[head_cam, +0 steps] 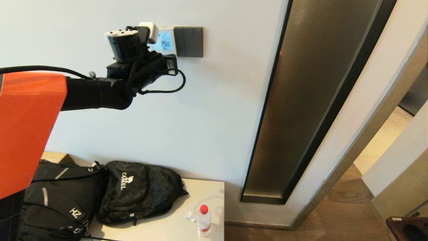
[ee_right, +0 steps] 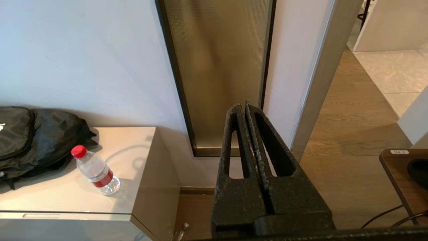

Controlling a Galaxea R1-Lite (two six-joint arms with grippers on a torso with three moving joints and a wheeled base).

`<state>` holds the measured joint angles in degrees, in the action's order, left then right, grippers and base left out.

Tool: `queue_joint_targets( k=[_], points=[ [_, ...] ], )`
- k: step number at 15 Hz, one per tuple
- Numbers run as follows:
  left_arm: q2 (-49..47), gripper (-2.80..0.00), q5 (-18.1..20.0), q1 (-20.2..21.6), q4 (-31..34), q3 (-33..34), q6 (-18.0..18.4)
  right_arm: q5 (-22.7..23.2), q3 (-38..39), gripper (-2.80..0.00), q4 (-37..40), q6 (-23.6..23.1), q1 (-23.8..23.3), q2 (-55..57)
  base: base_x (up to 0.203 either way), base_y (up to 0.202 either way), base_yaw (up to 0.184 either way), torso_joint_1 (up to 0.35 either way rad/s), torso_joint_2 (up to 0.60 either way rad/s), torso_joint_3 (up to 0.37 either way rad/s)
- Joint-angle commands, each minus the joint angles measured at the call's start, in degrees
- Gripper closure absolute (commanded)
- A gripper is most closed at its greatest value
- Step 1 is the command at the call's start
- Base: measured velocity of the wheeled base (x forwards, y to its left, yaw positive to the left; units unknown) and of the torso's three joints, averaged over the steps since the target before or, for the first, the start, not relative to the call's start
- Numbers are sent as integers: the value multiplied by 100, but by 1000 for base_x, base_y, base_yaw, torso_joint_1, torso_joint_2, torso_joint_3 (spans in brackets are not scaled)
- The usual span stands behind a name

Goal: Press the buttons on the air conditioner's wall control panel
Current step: Turn off the central air conditioner

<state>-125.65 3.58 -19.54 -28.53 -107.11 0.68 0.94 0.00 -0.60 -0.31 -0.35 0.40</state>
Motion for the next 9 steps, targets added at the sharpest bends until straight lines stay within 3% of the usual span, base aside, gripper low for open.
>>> queue_joint_targets(
  k=[1, 9],
  points=[
    [-203, 0, 3, 2, 79, -253, 2, 3, 0, 0, -2, -4, 0, 4, 0, 0, 0, 0, 0, 0],
    [-279, 0, -31, 79, 71, -296, -3, 3, 0, 0, -2, -4, 0, 4, 0, 0, 0, 0, 0, 0]
  ],
)
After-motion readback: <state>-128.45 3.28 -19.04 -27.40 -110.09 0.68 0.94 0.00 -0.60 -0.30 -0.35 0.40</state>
